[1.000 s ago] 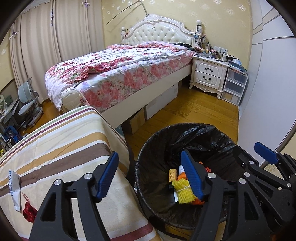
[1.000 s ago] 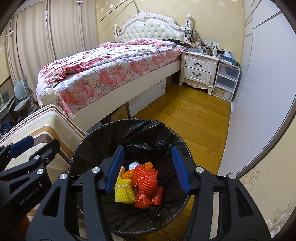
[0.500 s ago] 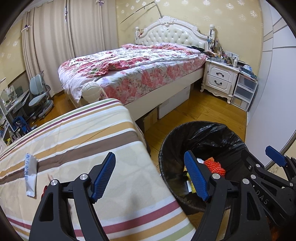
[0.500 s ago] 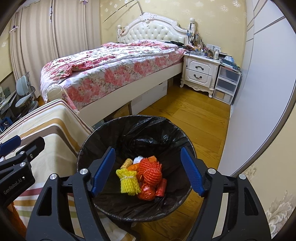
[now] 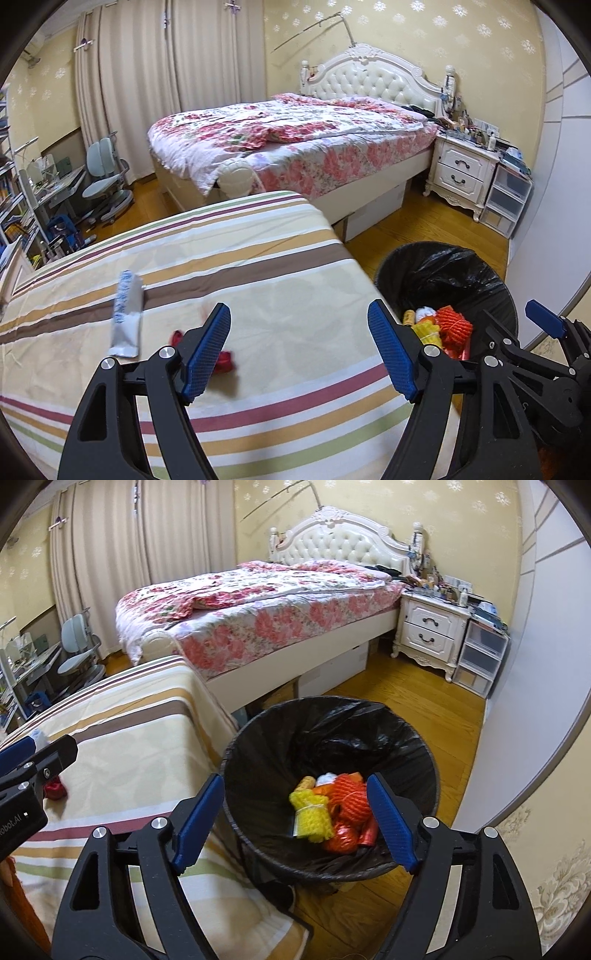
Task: Collect trash
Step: 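Move both grippers back over the tube and red net on the bedspread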
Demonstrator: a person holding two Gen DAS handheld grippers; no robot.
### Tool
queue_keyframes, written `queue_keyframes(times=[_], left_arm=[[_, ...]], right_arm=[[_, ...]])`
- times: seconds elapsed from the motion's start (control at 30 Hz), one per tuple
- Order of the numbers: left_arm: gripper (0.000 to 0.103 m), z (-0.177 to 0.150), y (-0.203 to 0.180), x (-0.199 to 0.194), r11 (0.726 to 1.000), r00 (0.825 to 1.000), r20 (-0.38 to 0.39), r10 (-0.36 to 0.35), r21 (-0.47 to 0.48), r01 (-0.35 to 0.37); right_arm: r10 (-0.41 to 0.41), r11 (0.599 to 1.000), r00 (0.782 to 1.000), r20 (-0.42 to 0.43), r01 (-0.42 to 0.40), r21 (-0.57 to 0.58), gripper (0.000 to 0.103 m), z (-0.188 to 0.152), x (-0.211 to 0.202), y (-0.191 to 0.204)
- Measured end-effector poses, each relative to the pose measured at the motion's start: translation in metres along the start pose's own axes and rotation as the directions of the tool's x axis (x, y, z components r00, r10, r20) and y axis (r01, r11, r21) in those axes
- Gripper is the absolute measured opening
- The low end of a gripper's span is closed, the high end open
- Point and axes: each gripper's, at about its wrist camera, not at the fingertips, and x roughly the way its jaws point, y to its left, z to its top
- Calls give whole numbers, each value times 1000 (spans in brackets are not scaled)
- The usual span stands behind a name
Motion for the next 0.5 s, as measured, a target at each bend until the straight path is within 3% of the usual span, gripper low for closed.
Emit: queue_keyframes(times=[0.5], left_arm=[[76,-30,93,-24,984,990,-20,137,-114,-138]], right_arm=[[160,975,987,-29,-163,-149,78,-12,-16,94]])
